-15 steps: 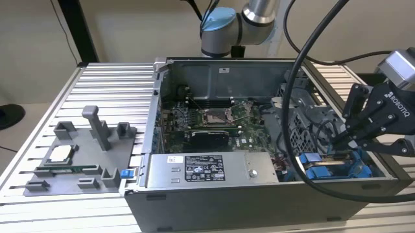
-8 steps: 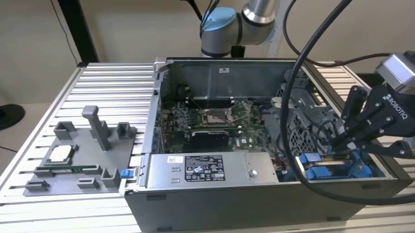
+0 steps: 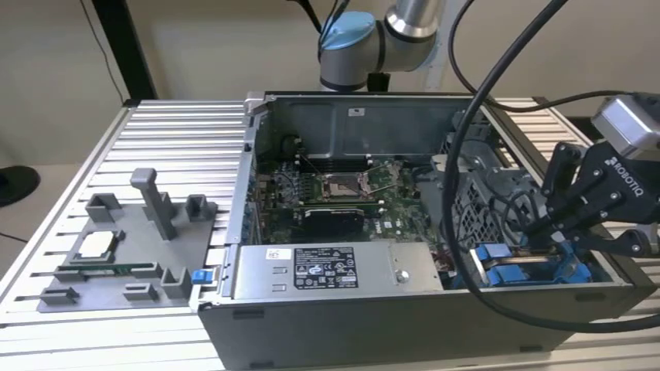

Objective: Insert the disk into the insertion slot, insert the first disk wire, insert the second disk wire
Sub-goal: 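Insert the second disk wire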

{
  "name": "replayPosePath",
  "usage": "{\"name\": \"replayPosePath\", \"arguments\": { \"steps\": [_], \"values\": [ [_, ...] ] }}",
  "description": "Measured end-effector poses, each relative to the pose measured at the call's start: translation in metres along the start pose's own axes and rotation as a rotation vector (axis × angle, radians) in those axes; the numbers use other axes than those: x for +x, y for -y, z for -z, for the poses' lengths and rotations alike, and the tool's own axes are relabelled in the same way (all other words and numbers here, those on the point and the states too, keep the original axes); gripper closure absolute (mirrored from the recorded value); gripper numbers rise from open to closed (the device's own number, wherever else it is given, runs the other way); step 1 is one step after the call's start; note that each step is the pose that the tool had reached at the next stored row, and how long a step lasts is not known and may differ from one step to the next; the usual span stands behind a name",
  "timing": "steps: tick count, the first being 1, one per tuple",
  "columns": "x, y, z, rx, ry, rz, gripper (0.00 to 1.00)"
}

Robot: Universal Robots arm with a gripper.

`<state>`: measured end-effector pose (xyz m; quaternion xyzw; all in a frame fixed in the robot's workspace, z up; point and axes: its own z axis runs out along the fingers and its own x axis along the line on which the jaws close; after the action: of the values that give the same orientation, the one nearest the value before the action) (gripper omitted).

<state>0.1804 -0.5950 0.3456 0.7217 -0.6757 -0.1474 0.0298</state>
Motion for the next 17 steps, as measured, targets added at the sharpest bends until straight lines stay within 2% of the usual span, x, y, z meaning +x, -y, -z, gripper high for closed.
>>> {"name": "replayPosePath", "arguments": {
  "steps": [2, 11, 14, 17],
  "values": [
    [-0.0005, 0.0003, -0.0005, 0.004, -0.0006, 0.001, 1.0],
    [-0.0073, -0.0023, -0.0042, 0.0062, -0.0015, 0.001, 1.0],
    [-0.0078, -0.0089, -0.0063, 0.0075, -0.0017, 0.001, 1.0],
    [-0.0081, -0.0188, -0.0091, 0.0123, -0.0021, 0.002, 1.0]
  ]
}}
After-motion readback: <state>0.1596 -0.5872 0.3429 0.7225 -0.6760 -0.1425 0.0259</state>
